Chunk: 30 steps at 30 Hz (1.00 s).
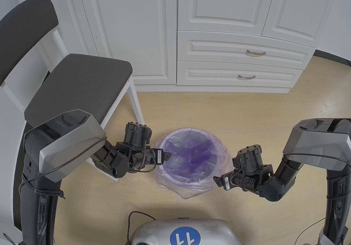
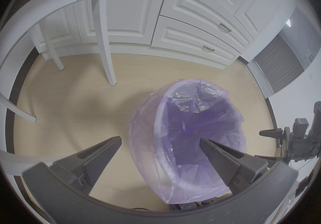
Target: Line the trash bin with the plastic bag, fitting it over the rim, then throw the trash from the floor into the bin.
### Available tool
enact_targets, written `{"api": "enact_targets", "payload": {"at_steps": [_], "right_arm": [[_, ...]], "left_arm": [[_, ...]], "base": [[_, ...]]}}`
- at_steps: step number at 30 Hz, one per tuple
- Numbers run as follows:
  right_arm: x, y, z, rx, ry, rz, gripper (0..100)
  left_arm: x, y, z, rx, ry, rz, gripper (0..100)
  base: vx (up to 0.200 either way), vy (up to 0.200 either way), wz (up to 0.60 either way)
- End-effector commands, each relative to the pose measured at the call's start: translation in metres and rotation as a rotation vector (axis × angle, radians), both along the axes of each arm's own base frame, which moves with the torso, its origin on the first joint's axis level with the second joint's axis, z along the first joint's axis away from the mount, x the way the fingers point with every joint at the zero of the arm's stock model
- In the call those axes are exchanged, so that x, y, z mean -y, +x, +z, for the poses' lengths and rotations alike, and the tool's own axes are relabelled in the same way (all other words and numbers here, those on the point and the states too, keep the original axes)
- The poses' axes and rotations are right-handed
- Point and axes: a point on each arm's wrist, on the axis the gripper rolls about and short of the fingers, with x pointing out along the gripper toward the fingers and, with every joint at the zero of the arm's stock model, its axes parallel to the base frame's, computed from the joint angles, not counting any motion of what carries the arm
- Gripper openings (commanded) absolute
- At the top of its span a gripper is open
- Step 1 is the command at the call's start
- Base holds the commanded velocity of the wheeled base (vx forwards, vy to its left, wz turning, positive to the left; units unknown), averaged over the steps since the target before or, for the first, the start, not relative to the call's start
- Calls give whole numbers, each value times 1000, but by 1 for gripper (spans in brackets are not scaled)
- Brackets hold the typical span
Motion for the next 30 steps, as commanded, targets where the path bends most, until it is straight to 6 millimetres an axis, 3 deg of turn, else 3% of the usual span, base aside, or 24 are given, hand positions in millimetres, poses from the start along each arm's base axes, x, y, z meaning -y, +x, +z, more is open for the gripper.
{"api": "enact_targets", "payload": {"at_steps": [1, 12, 30], "right_arm": [[-1, 3, -4, -3, 4, -5, 100], [-3, 6, -7, -9, 18, -19, 100], [-3, 4, -7, -9, 18, -18, 100]], "left_arm": [[7, 2, -9, -16, 3, -8, 100], [4, 3, -29, -61, 30, -3, 100], [-17, -26, -37, -81, 170, -160, 100]], "base": [[0, 0, 0], [0, 0, 0], [0, 0, 0]]}}
